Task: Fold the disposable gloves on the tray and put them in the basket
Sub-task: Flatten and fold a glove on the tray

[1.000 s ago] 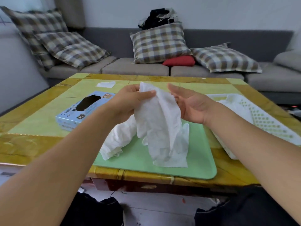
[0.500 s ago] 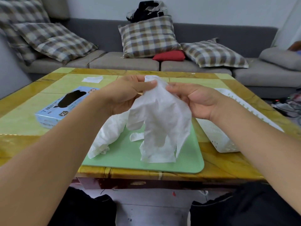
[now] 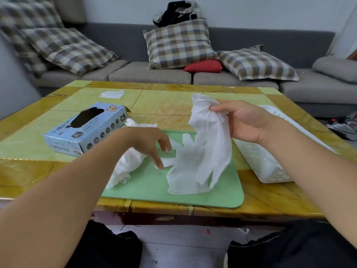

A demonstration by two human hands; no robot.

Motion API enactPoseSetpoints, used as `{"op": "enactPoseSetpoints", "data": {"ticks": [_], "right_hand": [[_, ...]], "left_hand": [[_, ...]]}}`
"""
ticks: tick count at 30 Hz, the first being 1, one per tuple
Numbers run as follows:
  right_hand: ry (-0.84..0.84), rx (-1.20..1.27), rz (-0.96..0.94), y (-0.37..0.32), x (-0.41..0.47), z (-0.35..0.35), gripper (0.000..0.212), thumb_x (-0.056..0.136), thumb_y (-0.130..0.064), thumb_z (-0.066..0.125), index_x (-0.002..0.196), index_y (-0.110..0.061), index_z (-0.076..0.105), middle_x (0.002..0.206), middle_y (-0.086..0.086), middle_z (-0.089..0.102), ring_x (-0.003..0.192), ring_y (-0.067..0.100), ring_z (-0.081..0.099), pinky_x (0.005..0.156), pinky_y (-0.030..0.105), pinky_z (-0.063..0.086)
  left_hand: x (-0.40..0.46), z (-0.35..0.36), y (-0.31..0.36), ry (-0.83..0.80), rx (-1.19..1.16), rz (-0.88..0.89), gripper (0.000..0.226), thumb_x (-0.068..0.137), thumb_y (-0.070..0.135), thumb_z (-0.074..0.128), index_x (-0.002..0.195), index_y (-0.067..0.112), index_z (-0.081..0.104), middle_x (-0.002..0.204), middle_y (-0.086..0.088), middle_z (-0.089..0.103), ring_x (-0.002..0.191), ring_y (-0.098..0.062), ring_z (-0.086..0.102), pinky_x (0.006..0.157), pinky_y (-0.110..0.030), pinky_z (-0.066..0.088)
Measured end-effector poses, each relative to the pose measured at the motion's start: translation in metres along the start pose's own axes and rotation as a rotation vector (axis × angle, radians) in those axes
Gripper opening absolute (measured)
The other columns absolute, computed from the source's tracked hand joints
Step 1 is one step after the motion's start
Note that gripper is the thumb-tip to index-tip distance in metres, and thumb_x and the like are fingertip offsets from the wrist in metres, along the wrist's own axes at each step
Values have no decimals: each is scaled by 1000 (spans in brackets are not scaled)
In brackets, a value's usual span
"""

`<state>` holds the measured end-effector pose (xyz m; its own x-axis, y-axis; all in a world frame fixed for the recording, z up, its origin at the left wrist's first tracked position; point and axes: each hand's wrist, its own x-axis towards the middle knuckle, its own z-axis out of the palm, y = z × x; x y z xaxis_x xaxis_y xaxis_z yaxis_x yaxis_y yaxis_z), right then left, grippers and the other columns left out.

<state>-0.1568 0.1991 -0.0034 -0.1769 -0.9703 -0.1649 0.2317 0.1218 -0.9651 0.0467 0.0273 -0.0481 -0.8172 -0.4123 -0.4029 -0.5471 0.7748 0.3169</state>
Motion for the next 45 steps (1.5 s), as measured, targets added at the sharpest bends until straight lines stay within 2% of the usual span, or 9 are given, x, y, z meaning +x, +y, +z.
{"op": "enactPoseSetpoints", "data": {"ticks": [6, 9, 14, 18, 24, 32, 35, 40, 45], "right_hand": [[-18, 87, 48, -2, -5, 3, 30, 101, -14, 46, 123, -10, 66, 114, 8, 72, 100, 23, 71, 89, 37, 59], [-15, 99, 88, -1, -5, 3, 32, 100, -16, 46, 124, -6, 65, 118, 13, 68, 103, 29, 68, 90, 40, 57], [-53, 102, 129, 5, -5, 9, 28, 101, -14, 46, 118, -5, 66, 104, 14, 72, 89, 28, 72, 79, 38, 62], [-122, 74, 94, 6, -4, 18, 35, 103, -11, 44, 134, -6, 59, 121, 16, 69, 102, 28, 69, 90, 40, 58], [-156, -7, -15, 6, 7, 23, 38, 102, -10, 51, 140, -6, 56, 133, 18, 65, 114, 30, 66, 96, 39, 57], [107, -207, 125, 28, 35, 20, 26, 86, 1, 72, 113, 0, 70, 108, 16, 75, 82, 22, 73, 75, 31, 63], [329, -280, -50, 26, 52, 22, 28, 83, 0, 78, 109, 2, 69, 100, 15, 73, 82, 24, 69, 76, 35, 60], [470, -460, -839, -12, 42, 29, 9, 84, -9, 80, 90, -11, 75, 87, 1, 74, 78, 9, 65, 74, 25, 55], [311, -755, -744, 19, 38, 28, 7, 81, -6, 82, 85, -10, 77, 80, 0, 74, 69, 5, 64, 65, 22, 52]], "left_hand": [[20, 10, 4, 110, 142, 76, 23, 79, 13, 78, 90, 29, 65, 97, 13, 65, 80, -9, 60, 66, -19, 43], [19, 4, -3, 188, 196, 76, 29, 81, -1, 66, 84, 29, 66, 90, 11, 64, 82, -11, 60, 61, -15, 39], [4, -5, 0, 50, 96, 40, 55, 80, 0, 72, 120, 35, 58, 118, 14, 58, 99, -8, 57, 75, -20, 45], [-28, -24, 16, -46, -503, 331, 70, 78, 32, 78, 141, 28, 49, 141, 13, 57, 131, -10, 53, 103, -27, 45], [-30, -27, 44, 360, -963, 306, 52, 80, 36, 73, 117, -1, 67, 91, 0, 73, 77, -14, 67, 66, -24, 53], [-13, -23, 21, 264, -875, -56, 21, 81, 13, 82, 95, 4, 69, 85, -7, 73, 68, -14, 69, 61, -24, 57], [-2, -24, 26, 472, -946, -49, 16, 82, 10, 81, 83, 11, 65, 78, -3, 69, 61, -9, 68, 62, -23, 59], [-16, -50, 46, 1082, -765, 379, 10, 85, 15, 80, 86, 15, 70, 90, 1, 77, 84, -11, 74, 82, -24, 58], [-16, -23, 23, 894, -540, 360, 10, 83, 17, 82, 86, 21, 73, 91, 4, 77, 89, -11, 73, 94, -37, 57]]}}
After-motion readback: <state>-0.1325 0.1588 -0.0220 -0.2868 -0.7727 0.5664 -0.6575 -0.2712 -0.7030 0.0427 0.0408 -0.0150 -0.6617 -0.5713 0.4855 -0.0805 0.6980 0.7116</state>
